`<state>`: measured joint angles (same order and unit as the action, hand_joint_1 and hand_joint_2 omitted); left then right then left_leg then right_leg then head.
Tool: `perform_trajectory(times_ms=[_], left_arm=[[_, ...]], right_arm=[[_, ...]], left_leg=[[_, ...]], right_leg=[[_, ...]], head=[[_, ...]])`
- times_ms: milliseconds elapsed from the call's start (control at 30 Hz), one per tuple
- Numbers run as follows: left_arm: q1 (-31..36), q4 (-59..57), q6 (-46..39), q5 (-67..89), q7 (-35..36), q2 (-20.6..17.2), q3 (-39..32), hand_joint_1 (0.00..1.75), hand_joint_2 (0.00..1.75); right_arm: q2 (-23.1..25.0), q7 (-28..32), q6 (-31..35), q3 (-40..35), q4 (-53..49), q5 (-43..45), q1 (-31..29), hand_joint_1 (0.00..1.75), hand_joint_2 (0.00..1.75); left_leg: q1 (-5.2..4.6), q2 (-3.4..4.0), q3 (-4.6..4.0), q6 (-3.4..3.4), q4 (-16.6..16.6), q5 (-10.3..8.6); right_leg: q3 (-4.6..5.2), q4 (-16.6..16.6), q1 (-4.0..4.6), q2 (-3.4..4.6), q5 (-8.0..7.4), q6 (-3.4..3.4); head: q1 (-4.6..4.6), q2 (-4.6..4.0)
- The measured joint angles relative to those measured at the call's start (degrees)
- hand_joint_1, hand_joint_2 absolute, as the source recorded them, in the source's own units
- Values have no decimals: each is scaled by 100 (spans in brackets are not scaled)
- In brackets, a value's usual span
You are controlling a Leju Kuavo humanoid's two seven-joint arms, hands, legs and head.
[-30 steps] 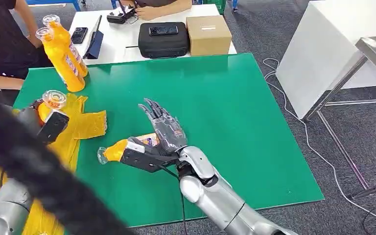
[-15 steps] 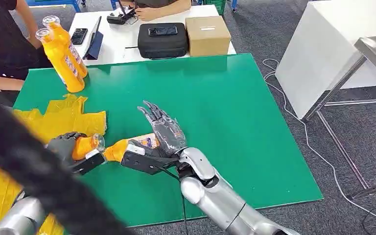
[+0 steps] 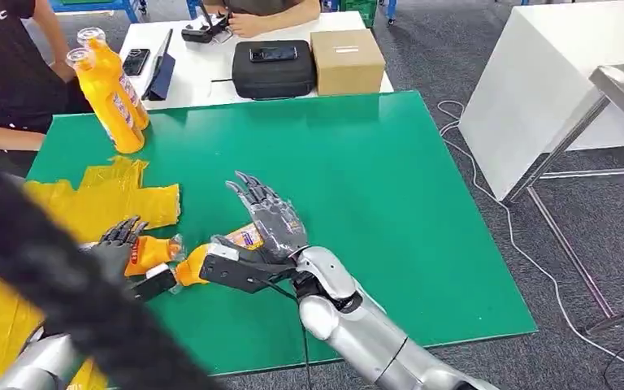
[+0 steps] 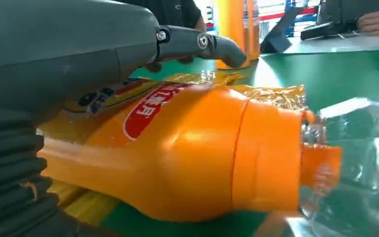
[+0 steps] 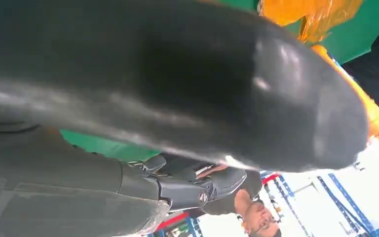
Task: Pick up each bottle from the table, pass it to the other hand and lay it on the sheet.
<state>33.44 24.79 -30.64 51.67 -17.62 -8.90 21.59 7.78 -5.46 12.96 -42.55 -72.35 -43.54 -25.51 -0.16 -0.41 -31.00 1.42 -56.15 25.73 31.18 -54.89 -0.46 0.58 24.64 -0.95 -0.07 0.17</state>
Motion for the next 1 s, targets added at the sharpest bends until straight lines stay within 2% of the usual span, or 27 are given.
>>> perform_trajectory(times_ms=[500,533,700,800,1000], left_arm=[[-43,18,247,-980,-320,-7,-262,0,0],[-51,46,301,-1216,-434,-7,-330,0,0],[-202,595,998,-3323,-1116,22,-1030,0,0],[-479,1470,1250,-4736,-1148,-2,-1524,0,0],[-950,3251,710,-4942,-1344,-136,-1886,0,0]], right_arm=[[-2,-2,-98,-44,98,59,-7,0,0],[-2,-2,-114,-48,111,74,-8,0,175],[-2,-57,-252,-77,293,26,-112,0,175],[0,-153,-429,-107,619,-178,-307,0,175],[-18,-367,-772,-304,1503,-913,-758,0,175]], left_leg=[[8,2,26,-6,1,-4],[10,3,27,-7,1,-4],[16,7,26,-11,1,-7],[23,15,14,-13,0,-9],[23,10,-4,-15,-1,-10]], right_leg=[[-21,0,12,1,-1,2],[-21,0,13,1,-1,2],[-18,0,21,7,-2,4],[-5,-1,30,11,-14,21],[7,-1,28,8,-13,20]], head=[[-2,0],[-2,0],[-2,0],[-2,0],[-2,0]])
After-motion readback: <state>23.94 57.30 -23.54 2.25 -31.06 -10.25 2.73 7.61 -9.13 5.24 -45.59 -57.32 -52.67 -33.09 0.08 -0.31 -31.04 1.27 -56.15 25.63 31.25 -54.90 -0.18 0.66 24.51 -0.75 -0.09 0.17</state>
